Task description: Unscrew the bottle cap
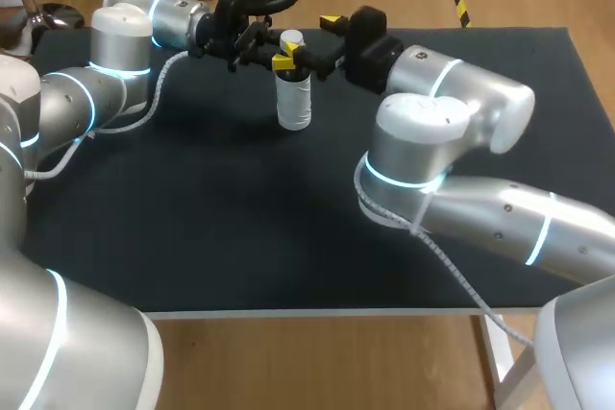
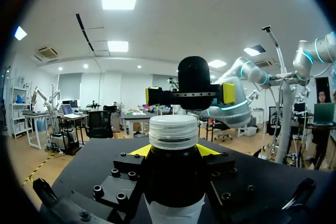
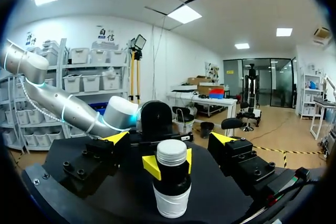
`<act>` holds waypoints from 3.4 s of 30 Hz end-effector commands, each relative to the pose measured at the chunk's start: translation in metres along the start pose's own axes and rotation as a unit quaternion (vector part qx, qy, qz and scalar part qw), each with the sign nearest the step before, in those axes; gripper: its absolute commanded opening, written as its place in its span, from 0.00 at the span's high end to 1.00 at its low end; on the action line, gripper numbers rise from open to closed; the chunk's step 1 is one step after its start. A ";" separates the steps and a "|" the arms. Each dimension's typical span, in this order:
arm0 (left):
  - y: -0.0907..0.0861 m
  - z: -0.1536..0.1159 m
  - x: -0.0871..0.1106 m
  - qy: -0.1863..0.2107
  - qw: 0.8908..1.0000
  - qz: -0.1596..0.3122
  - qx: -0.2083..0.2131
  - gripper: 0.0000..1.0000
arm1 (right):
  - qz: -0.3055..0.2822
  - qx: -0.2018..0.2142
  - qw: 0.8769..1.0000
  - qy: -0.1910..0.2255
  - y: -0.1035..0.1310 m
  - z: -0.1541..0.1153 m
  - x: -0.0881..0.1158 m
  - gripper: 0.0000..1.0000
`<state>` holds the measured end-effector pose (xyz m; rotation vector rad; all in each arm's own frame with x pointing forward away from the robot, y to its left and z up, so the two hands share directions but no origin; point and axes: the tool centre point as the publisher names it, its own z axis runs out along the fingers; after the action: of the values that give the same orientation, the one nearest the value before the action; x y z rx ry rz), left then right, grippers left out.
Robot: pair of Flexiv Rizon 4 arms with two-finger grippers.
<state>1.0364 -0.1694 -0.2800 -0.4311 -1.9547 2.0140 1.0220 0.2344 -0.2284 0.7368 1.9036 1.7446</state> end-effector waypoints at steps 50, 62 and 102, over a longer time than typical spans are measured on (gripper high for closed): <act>0.003 -0.003 -0.007 0.008 1.000 0.000 0.003 1.00 | 0.029 0.008 0.999 0.018 -0.017 0.045 0.006 0.48; 0.003 -0.003 -0.007 0.008 1.000 0.000 0.003 1.00 | 0.030 0.008 0.999 0.020 -0.022 0.046 -0.003 1.00; 0.003 -0.003 -0.007 0.008 1.000 0.000 0.003 1.00 | 0.030 -0.031 0.788 0.614 -0.028 0.041 0.002 1.00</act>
<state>1.0368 -0.1700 -0.2834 -0.4236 -1.9560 2.0178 1.0393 0.2594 -0.2495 0.1455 2.3062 2.2793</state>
